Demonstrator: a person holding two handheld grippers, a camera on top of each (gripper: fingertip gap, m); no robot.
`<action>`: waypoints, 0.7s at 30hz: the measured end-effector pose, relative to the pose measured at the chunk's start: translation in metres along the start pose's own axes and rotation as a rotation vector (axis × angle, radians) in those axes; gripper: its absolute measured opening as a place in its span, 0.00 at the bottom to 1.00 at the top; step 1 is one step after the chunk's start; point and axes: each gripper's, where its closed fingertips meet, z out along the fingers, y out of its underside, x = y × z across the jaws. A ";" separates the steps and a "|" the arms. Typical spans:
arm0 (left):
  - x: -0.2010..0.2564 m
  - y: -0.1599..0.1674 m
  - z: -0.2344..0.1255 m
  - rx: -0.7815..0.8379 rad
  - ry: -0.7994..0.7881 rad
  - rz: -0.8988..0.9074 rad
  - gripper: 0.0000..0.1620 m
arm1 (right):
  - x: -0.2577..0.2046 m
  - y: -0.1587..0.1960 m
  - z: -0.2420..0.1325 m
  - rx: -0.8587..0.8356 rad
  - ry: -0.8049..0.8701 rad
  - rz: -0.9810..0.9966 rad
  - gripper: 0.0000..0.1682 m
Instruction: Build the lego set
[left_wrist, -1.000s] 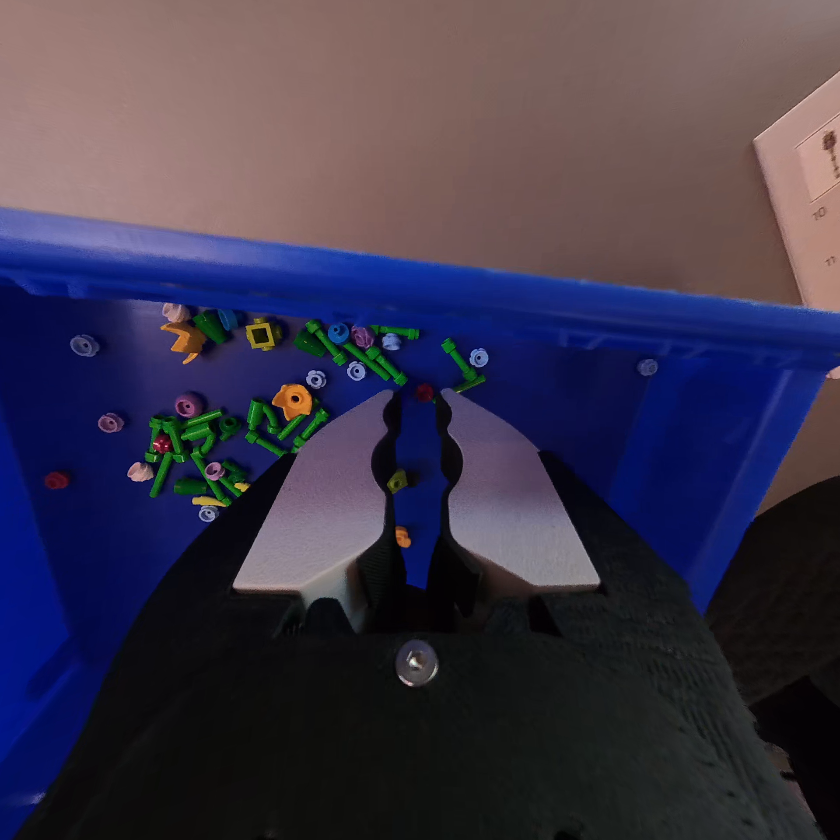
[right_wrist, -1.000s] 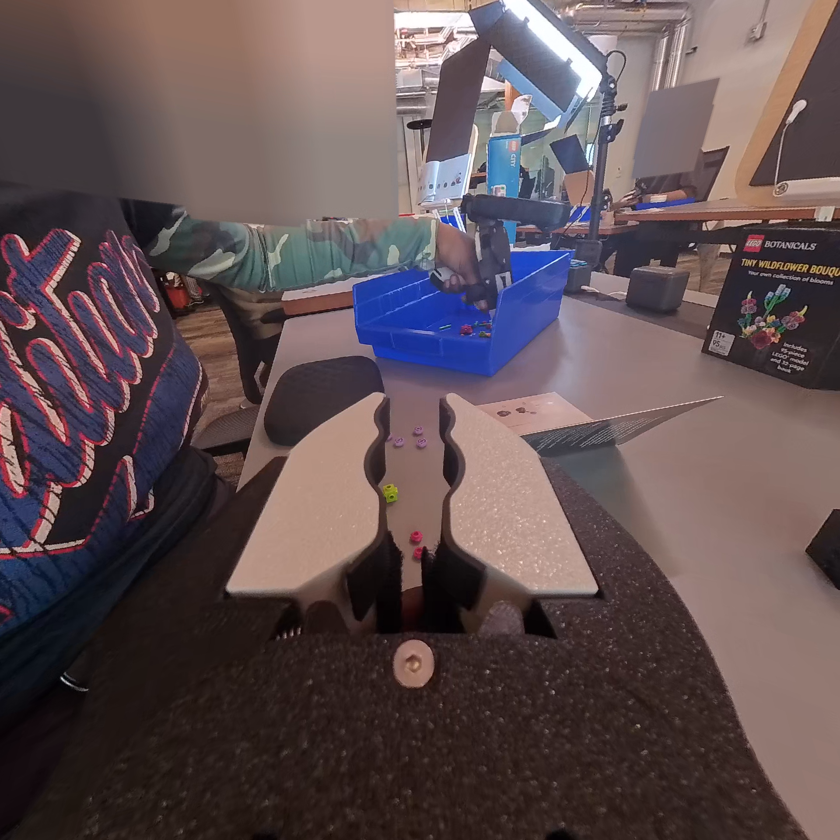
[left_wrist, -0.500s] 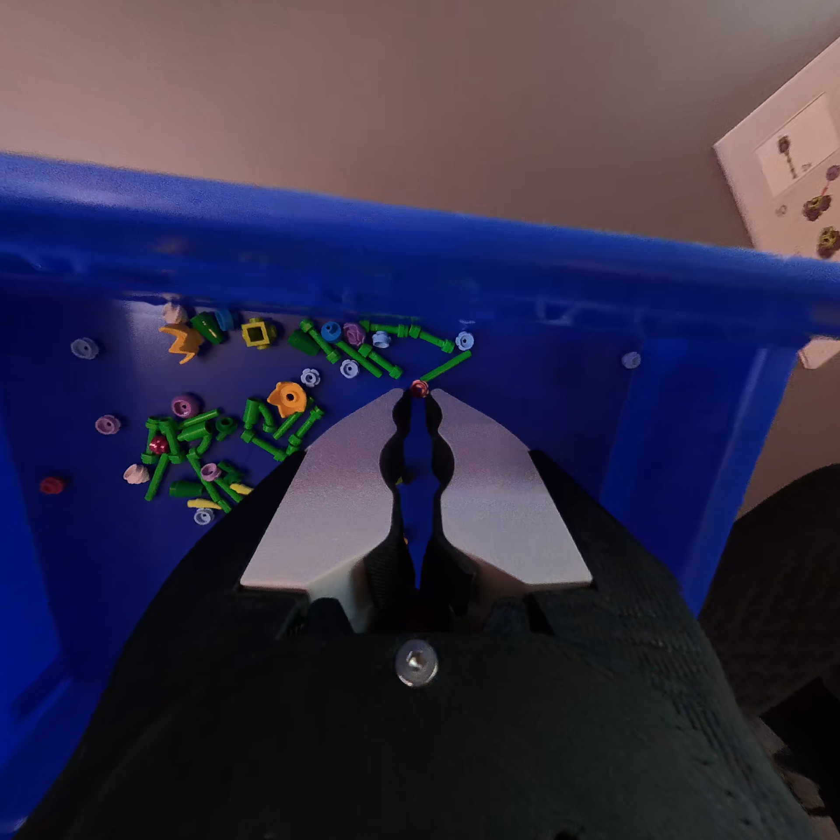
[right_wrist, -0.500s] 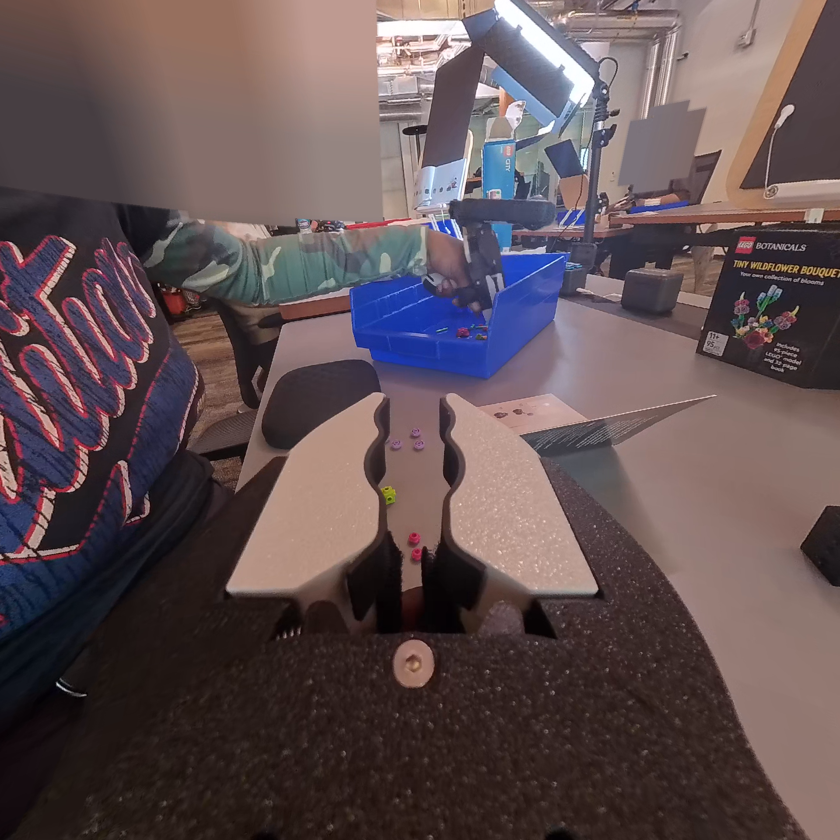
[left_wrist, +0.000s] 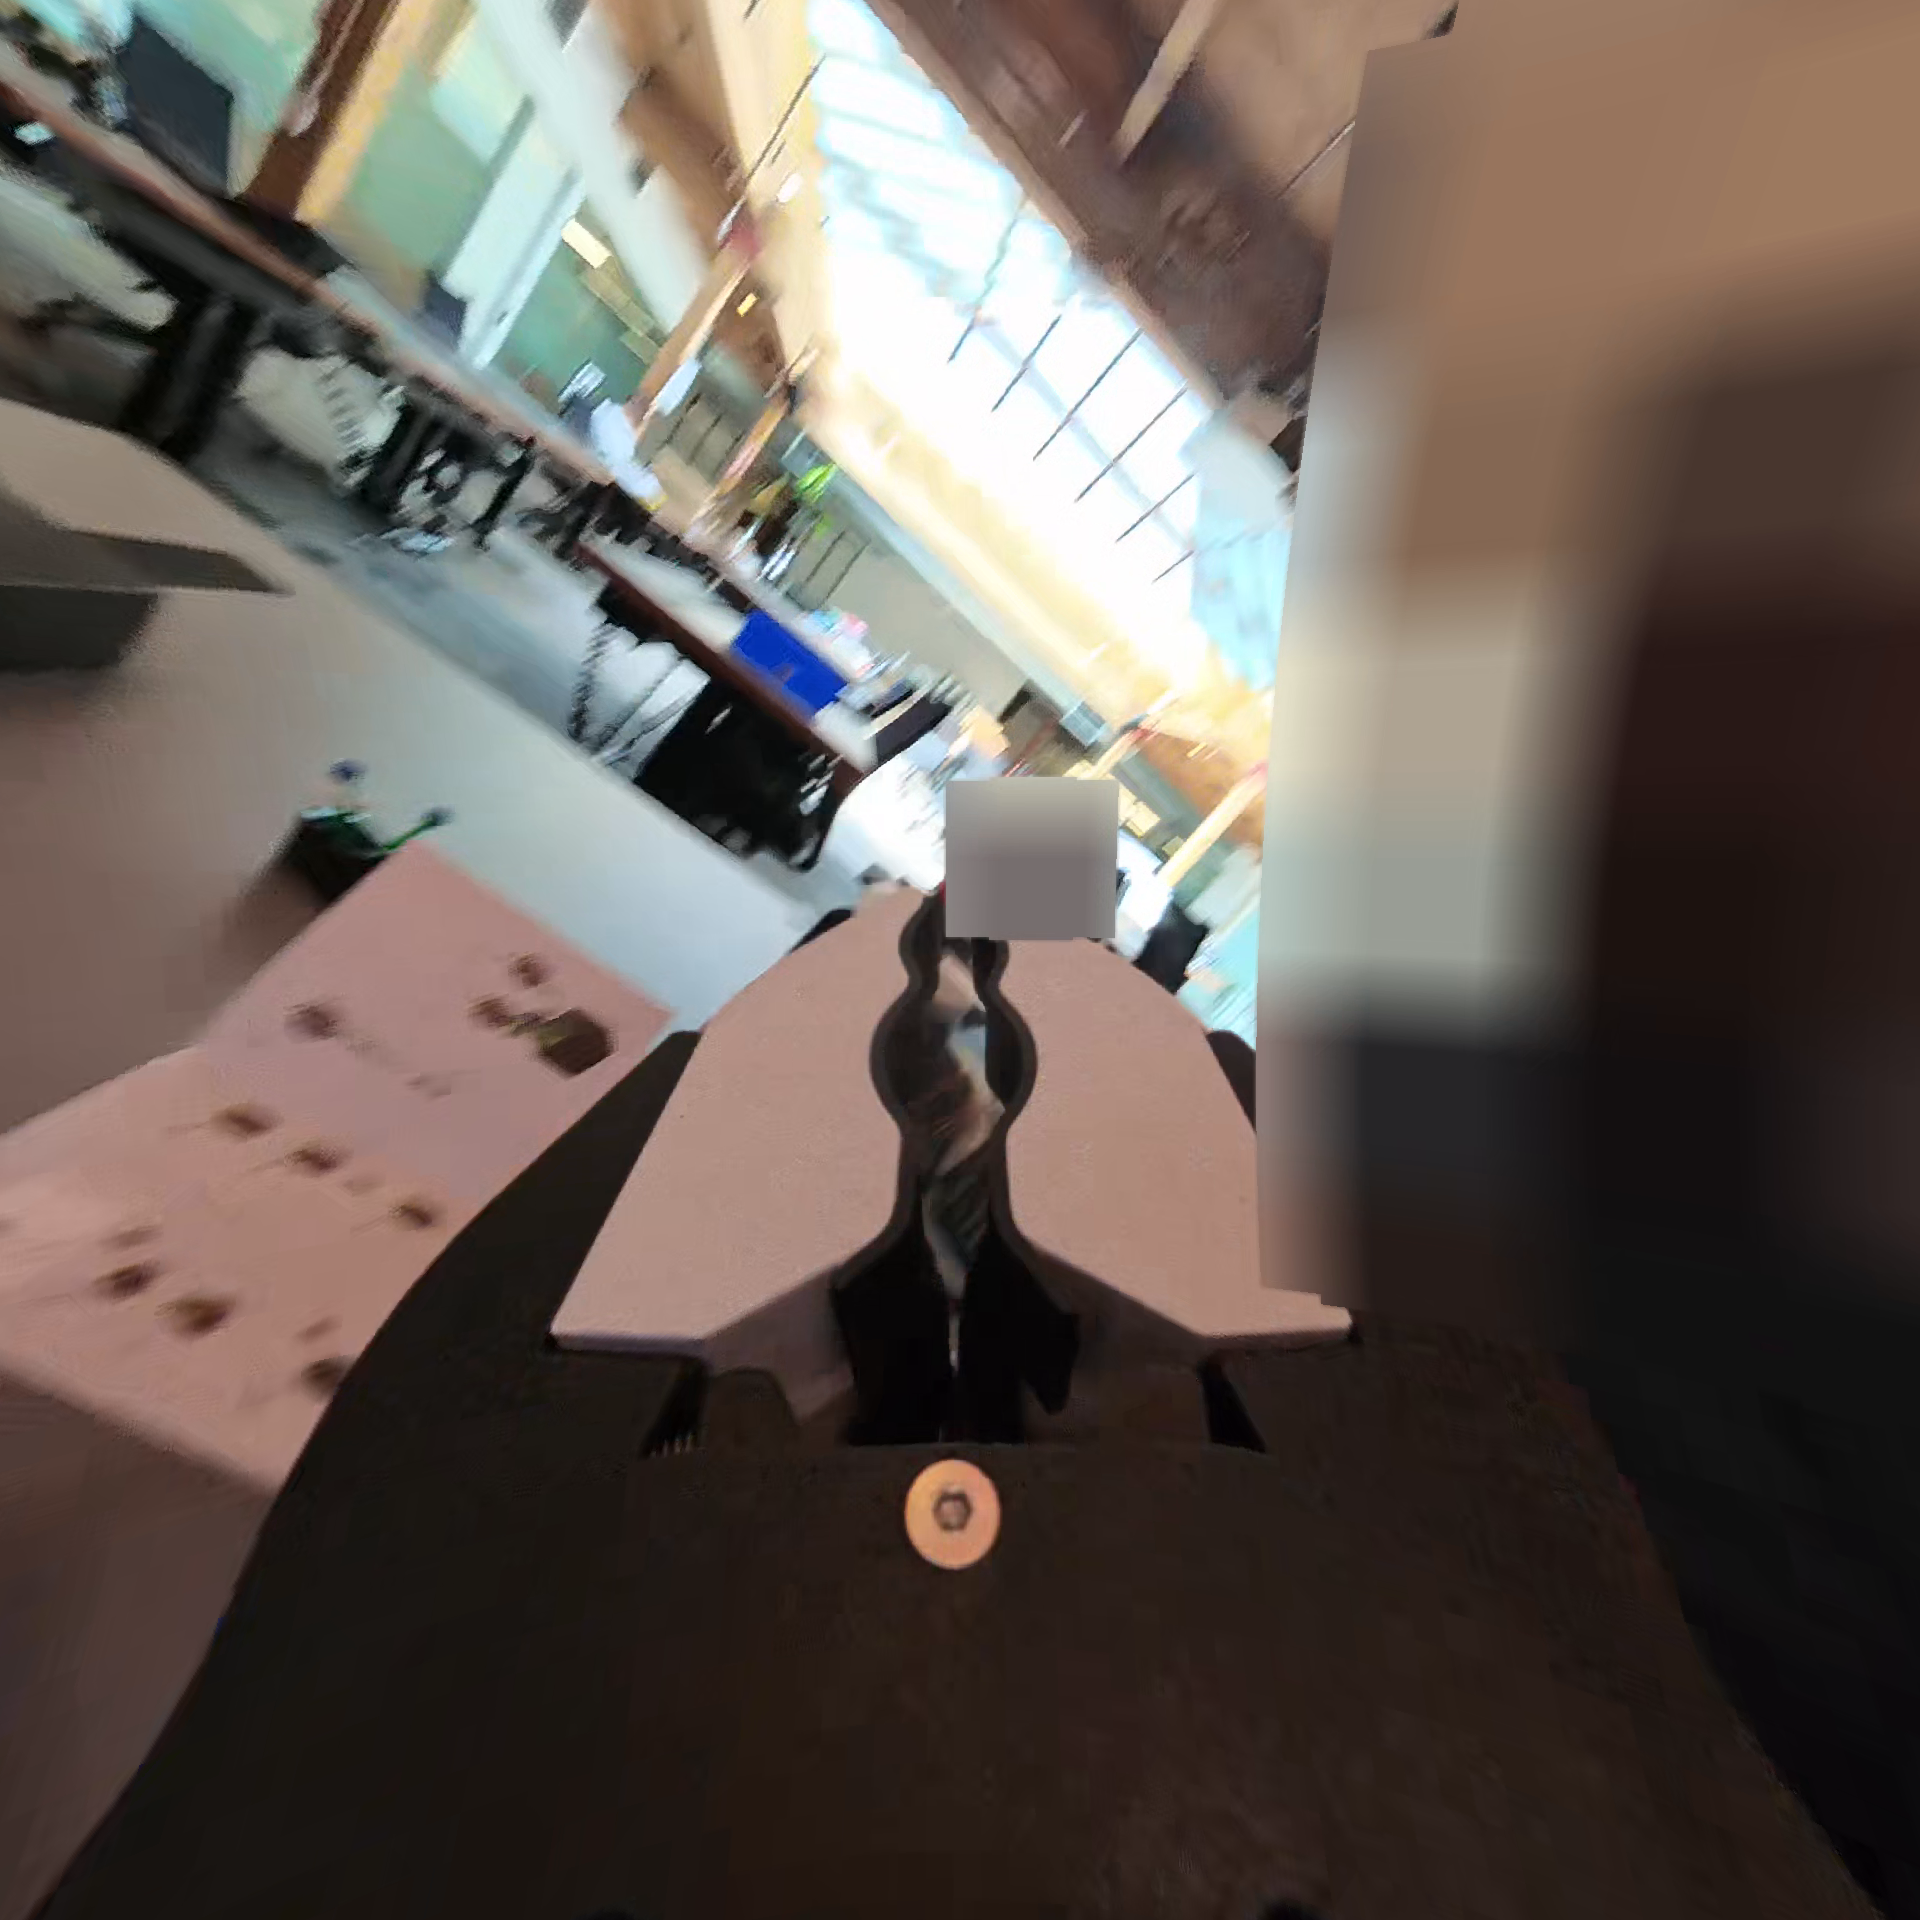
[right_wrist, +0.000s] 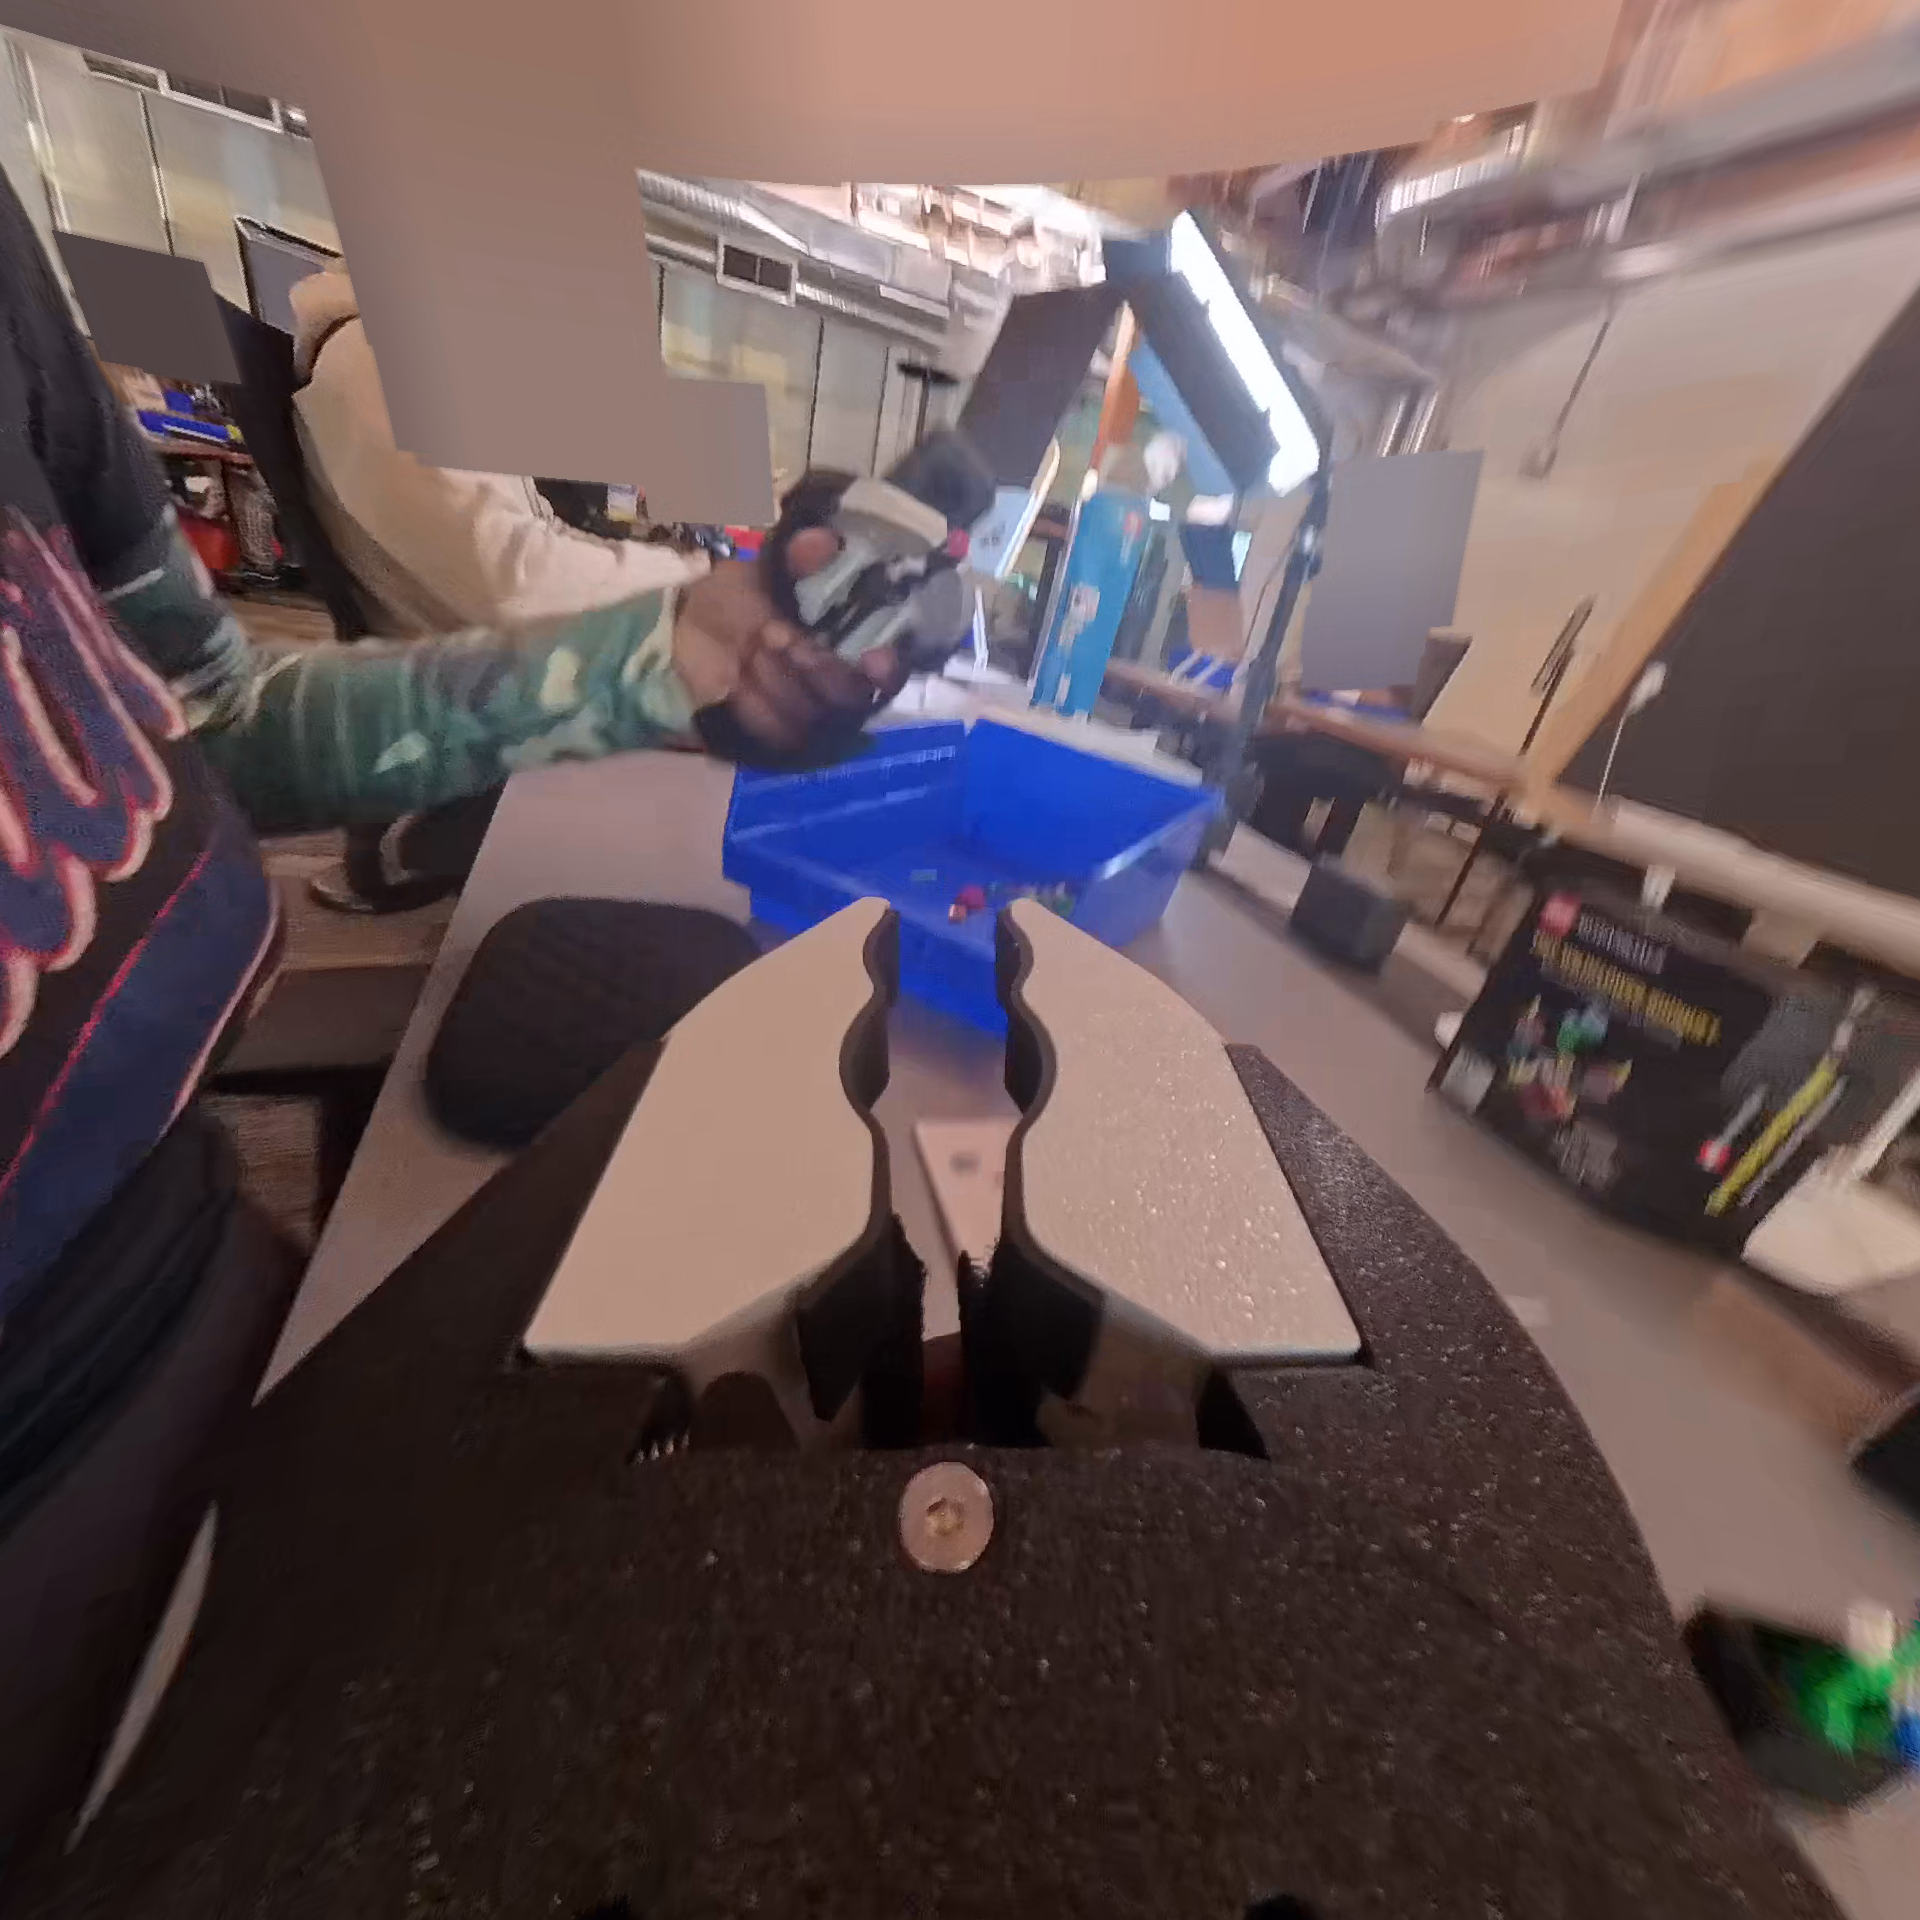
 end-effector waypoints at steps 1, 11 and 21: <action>0.012 0.002 0.007 0.070 0.075 -0.047 0.03 | -0.003 -0.011 0.011 0.024 0.000 -0.052 0.10; 0.046 0.038 0.054 0.189 0.317 -0.287 0.03 | -0.031 -0.058 0.087 -0.005 0.006 -0.527 0.10; 0.044 0.052 0.060 0.074 0.271 -0.256 0.03 | -0.034 -0.052 0.088 -0.030 -0.068 -0.478 0.06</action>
